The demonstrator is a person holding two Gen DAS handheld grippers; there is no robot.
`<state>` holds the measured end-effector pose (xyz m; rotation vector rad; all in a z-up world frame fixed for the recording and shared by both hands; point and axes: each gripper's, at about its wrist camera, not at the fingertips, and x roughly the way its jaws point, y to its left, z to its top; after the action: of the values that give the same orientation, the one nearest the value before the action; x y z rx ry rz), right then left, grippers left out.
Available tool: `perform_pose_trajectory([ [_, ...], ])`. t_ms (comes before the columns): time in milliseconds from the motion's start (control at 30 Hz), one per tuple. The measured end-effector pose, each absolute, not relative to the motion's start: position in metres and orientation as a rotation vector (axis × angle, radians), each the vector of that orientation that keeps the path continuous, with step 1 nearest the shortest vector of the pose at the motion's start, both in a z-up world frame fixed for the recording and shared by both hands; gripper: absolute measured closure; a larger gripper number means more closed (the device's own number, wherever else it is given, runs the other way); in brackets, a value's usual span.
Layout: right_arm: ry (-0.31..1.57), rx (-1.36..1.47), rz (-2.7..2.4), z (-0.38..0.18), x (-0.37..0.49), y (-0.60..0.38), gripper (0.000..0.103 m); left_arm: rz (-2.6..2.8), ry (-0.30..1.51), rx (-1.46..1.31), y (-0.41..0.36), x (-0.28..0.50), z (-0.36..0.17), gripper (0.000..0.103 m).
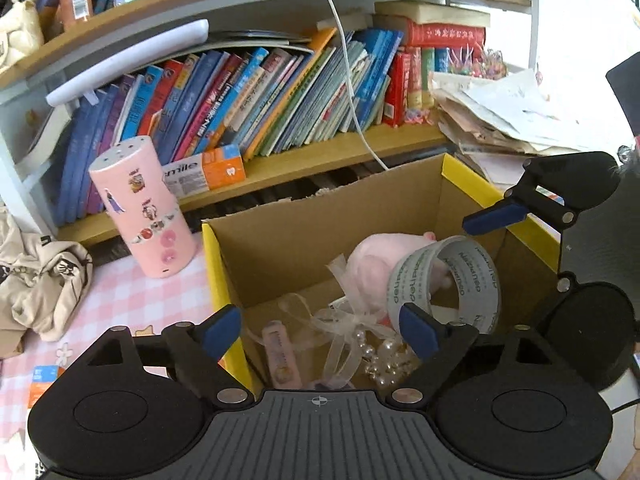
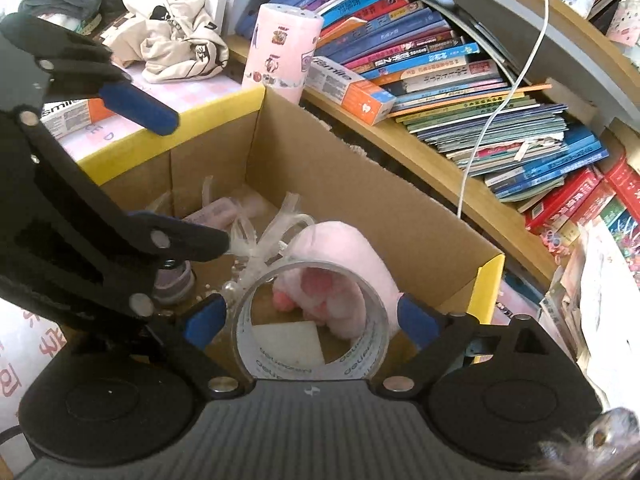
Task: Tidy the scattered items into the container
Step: 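Lower the tape roll and bracelet into the yellow box and open both grippers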
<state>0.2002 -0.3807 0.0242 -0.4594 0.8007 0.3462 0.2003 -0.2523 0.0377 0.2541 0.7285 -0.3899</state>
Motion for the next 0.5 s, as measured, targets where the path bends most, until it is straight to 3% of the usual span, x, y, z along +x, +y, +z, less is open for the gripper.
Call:
perform_pose_trajectory([
  [33,0.799,-0.456,0.343,0.025,0.2,-0.381,0.01,-0.392,0.725,0.256,-0.252,0.198,0.04,0.009],
  [500,0.763,-0.384,0.311,0.042,0.164,-0.382,0.0,-0.392,0.61,0.263,-0.236,0.155,0.059,0.003],
])
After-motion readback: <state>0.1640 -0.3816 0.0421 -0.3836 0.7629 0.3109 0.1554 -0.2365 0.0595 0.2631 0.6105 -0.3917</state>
